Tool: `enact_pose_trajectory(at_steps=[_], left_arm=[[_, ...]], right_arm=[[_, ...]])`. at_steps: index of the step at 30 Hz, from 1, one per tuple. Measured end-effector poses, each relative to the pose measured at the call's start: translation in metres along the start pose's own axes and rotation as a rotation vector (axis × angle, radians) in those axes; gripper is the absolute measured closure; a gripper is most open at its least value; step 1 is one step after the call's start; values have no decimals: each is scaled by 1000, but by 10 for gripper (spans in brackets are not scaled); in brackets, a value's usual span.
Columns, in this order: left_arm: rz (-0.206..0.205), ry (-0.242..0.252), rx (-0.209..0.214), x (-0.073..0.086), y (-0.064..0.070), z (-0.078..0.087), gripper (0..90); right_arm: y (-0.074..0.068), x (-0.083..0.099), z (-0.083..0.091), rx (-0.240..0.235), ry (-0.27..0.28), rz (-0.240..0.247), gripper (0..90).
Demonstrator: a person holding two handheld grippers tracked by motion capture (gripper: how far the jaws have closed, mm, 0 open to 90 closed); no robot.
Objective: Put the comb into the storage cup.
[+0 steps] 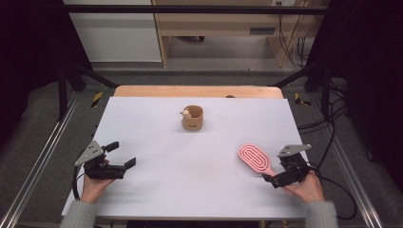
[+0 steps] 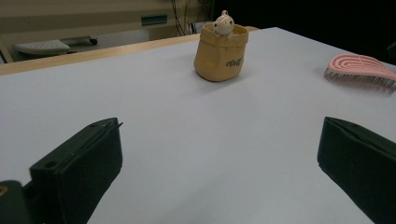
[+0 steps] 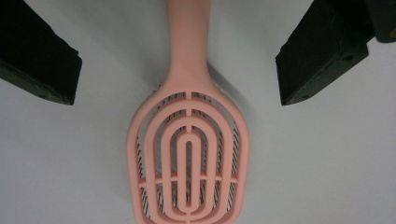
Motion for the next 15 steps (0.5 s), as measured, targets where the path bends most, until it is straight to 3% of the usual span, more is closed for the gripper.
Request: enact_pose_trajectory(at_steps=[15], left_arm=[[-4,-8,0,1,1,-2,0]], right_arm=[[-1,6,-10,11,-63,11,129]])
Point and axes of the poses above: each handheld gripper's, and its own axes: z roughly backward along the jaws, x roughly out of its underside, y roughly to its right, the point moved 7 cm from there along -z, roughly forward along the jaws, and after that the axes turned 15 degrees about -y, right-handed, at the moved point
